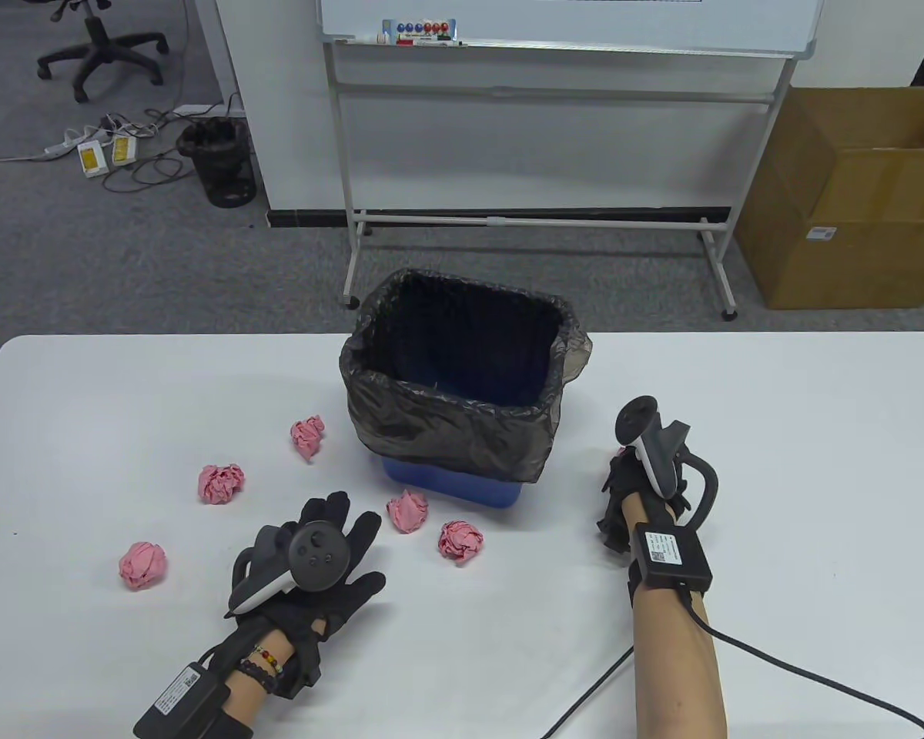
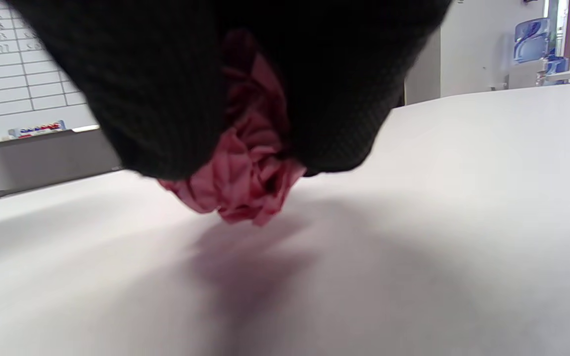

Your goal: Toss crumpled papers into recycling bin

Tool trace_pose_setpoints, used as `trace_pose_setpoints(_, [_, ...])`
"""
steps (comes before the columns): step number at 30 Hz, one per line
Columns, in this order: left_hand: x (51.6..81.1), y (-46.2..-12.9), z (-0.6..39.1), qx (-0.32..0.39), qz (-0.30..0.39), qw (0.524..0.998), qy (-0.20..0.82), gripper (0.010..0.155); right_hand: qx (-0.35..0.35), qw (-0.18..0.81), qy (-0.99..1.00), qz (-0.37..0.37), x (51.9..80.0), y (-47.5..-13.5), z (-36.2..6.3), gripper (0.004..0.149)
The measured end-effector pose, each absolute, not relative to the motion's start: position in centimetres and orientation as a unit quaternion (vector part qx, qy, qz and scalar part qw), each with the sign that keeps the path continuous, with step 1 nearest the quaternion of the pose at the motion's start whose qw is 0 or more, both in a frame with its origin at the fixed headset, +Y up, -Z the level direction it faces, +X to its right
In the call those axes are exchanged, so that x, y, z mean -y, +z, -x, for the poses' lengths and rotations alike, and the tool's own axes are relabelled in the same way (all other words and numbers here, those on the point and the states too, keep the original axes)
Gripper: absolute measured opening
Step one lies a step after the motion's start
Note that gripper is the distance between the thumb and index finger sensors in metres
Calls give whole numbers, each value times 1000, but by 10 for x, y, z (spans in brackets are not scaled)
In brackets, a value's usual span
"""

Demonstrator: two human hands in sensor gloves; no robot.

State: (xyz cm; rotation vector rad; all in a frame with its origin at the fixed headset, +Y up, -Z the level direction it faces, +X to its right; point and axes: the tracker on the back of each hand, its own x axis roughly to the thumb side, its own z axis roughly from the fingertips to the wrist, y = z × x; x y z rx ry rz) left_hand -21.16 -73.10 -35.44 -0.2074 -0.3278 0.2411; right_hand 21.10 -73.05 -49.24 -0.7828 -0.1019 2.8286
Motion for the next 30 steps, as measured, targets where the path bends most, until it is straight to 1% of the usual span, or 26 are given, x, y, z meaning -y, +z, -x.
trace_pose_setpoints(8, [731,-353,208,170,102,973,119,79,25,146,968,201,703,-462,-203,60])
trace_pose_setpoints(13, [731,-353,209,168,102,973,118,79,14,159,973,165,693,-448,-196,60])
trace_pose_setpoints(19, [731,-354,210,164,103,974,118,79,-20,164,979,122,683,-434,-181,60])
trace_pose_setpoints(25, [730,-354,211,161,103,975,117,79,-88,208,971,82,680,-422,-166,60])
trace_pose_setpoints(30, [730,-354,212,159,103,975,117,79,-156,268,950,32,678,-413,-150,60])
